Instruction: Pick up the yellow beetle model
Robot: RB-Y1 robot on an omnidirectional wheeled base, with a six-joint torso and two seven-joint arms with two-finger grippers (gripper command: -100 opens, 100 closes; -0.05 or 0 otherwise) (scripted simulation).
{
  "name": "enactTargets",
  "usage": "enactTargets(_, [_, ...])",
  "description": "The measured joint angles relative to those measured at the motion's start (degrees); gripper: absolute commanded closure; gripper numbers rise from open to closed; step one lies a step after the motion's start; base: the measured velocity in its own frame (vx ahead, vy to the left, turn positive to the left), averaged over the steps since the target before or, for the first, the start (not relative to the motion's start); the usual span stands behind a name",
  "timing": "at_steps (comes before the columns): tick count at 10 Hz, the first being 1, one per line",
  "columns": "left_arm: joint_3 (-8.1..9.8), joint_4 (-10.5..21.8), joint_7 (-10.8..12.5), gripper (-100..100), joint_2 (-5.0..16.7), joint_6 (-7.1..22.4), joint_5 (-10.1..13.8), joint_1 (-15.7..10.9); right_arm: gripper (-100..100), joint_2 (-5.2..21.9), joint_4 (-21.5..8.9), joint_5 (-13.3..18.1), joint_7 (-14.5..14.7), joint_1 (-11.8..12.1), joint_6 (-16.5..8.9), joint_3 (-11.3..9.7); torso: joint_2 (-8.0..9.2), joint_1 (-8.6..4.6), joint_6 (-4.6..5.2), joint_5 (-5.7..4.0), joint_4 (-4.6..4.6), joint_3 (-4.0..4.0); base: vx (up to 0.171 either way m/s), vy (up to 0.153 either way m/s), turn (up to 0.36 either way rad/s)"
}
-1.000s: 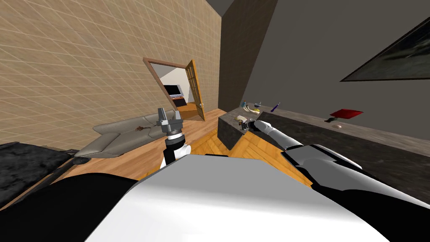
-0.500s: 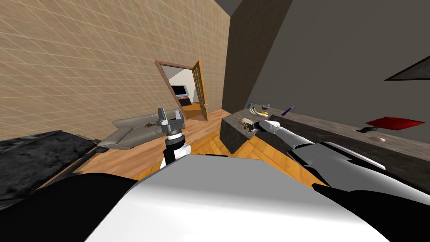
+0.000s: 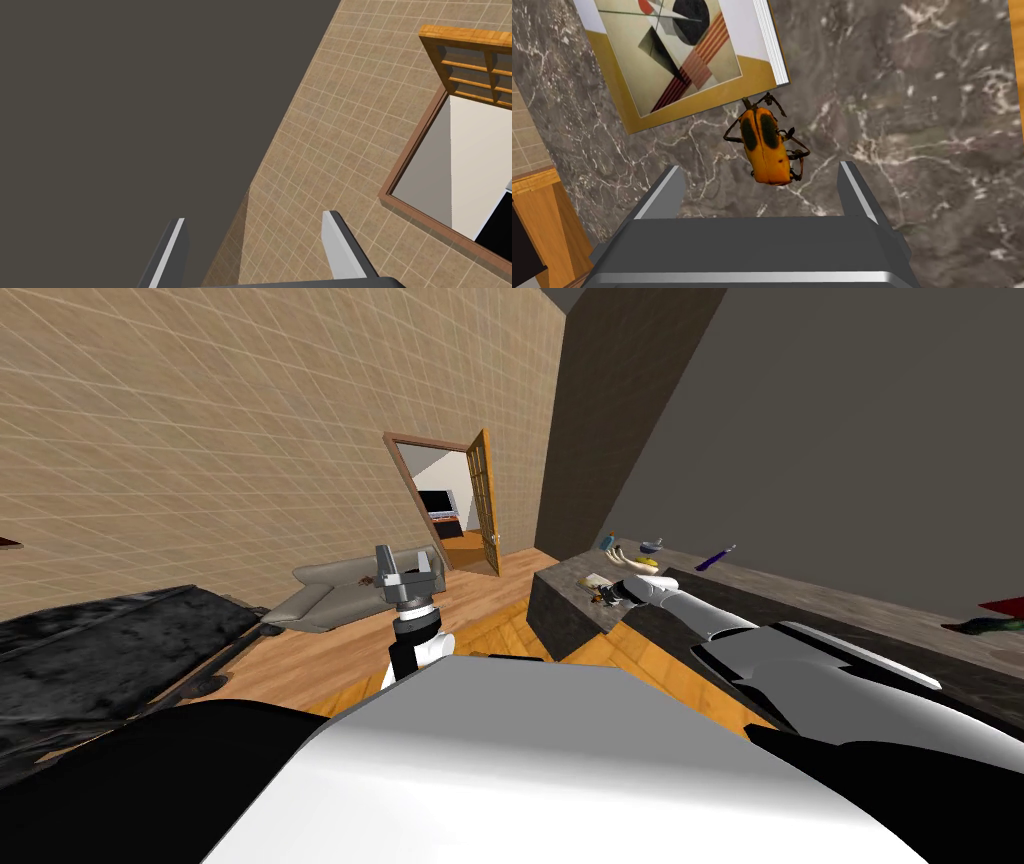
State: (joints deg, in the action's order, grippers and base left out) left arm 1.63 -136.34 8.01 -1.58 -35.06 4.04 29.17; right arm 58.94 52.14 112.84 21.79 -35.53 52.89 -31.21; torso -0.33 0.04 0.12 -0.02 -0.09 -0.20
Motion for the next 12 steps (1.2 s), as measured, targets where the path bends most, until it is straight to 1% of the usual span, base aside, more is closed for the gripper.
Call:
enactTargets(1, [0.0, 0.0, 0.0, 0, 0.0, 0.0, 0.0, 0.0, -100, -0.02, 0.0, -0.02, -0.01, -0.01, -0.02, 0.01, 0.15, -0.01, 0.0, 0.0, 0.04, 0.09, -0.037, -0.026, 0.281])
enactTargets(2, [-0.01, 0.01, 0.0, 0, 0.0, 0.01, 0.0, -0.02, -100, -0.2, -1.38, -0.02, -0.1, -0.07, -0.43, 0.07, 0.3, -0.08, -0.07, -0.01, 0.07, 0.18, -0.074, -0.047, 0.264])
enactTargets(5, [0.0, 0.01, 0.0, 0, 0.0, 0.01, 0.0, -0.02, -100, -0.29, -4.19, -0.26, -0.48, 0.69, -2.08, 0.41, 0.53, -0.18, -0.03, -0.04, 0.13, 0.32, -0.073, -0.045, 0.179])
enactTargets(6, [0.0, 0.01, 0.0, 0, 0.0, 0.01, 0.0, -0.02, -100, -0.64, -5.7, -0.29, -0.41, 0.49, -2.57, 0.43, 0.51, -0.19, 0.0, -0.05, 0.13, 0.31, -0.066, -0.039, 0.212])
enactTargets(8, [0.0, 0.01, 0.0, 0, 0.0, 0.01, 0.0, -0.01, -100, -0.69, -7.06, -0.24, -1.05, 0.77, -3.34, 0.55, 0.42, -0.18, 0.02, -0.04, 0.11, 0.26, -0.032, -0.026, 0.05])
enactTargets(9, [0.0, 0.01, 0.0, 0, 0.0, 0.0, 0.0, -0.01, 100, -0.72, -7.2, -0.25, -0.97, 0.75, -3.44, 0.55, 0.33, -0.12, 0.02, -0.03, 0.1, 0.21, -0.007, -0.002, -0.015])
enactTargets(12, [0.0, 0.0, 0.0, 0, 0.0, 0.0, 0.0, 0.0, 100, -0.74, -7.2, -0.25, -0.97, 0.82, -3.38, 0.52, 0.13, -0.08, -0.04, -0.01, 0.07, 0.1, -0.002, 0.0, 0.0])
